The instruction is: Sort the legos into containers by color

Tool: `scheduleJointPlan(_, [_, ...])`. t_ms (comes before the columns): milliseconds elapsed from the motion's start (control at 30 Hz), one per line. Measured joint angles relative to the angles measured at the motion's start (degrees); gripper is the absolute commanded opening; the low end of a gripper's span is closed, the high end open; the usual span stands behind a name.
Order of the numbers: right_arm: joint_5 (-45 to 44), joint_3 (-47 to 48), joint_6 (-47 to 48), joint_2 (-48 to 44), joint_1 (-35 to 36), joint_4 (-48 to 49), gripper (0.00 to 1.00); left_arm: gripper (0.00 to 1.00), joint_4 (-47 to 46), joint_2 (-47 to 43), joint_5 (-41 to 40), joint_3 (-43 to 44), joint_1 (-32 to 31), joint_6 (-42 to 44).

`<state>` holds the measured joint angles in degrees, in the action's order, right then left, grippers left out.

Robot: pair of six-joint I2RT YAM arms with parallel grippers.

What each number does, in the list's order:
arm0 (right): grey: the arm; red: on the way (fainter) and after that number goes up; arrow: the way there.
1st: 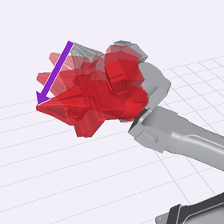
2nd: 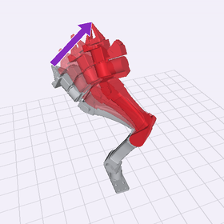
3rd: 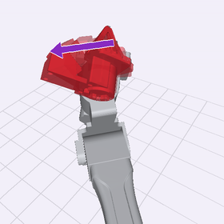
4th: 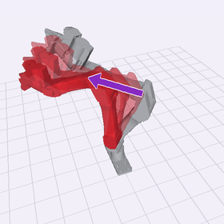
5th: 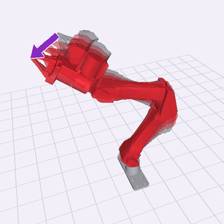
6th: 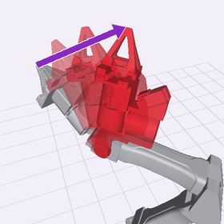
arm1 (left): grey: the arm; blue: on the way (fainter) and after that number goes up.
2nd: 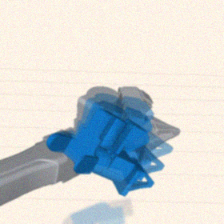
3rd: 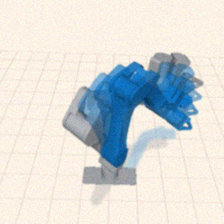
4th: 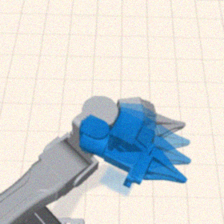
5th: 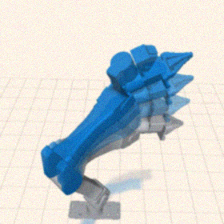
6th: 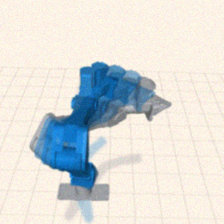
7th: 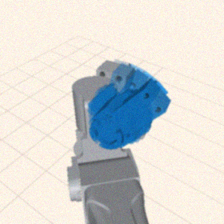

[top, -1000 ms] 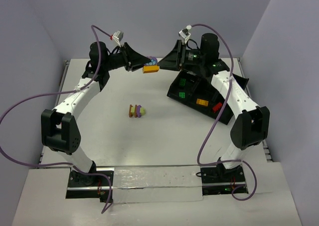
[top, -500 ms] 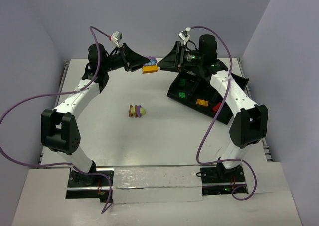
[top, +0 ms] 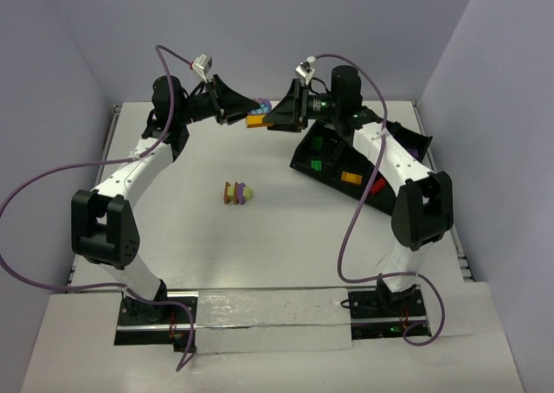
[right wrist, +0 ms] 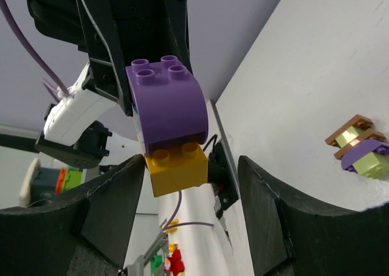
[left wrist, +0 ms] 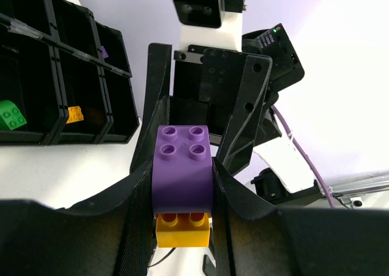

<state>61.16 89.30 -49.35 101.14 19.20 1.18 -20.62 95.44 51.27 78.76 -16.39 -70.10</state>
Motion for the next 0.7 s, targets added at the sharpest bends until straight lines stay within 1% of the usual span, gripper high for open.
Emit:
scheduleJointPlan(67, [1.13,-0.24,-2.12,0.76,0.19,3.00,0.58,0.00,0.00,0.00,0.02,-0.09,0.13,-0.03])
scheduleJointPlan(133, [2.22,-1.48,-5.77,1.04,0.25,8.07,0.50,0.00,-0.11,0.00,0.00,-0.18,0.23,-0.08])
scheduleJointPlan(167, [2.89,-2.23,-7.94,1.09,0.28,11.09,0.44,0.00,-0.18,0.00,0.02,-0.21,0.25,-0.14])
scheduleJointPlan(200, [3.40,-2.97,-10.16,1.19,0.32,14.17,0.36,0.00,-0.29,0.00,0.07,-0.25,0.26,-0.33])
scheduleJointPlan(267, [4.21,-4.31,-14.34,1.63,0.28,19.37,0.29,0.00,-0.96,-0.07,0.22,-0.26,0.36,-0.64])
scheduleJointPlan(333, [4.71,-5.24,-17.59,2.18,0.28,23.84,0.16,0.00,-1.14,-0.09,0.25,-0.27,0.41,-0.78])
scheduleJointPlan(400, [5.02,-5.91,-19.93,2.62,0.26,27.02,0.07,0.00,-1.16,-0.09,0.24,-0.28,0.47,-0.87])
scheduleJointPlan(433, [5.18,-6.11,-20.87,2.79,0.26,28.28,0.00,0.00,-1.19,-0.09,0.26,-0.28,0.49,-0.95])
scheduleJointPlan(700, [5.46,-7.13,-25.01,3.37,0.22,34.04,0.00,0.00,-2.26,-0.09,0.49,-0.28,0.58,-1.52])
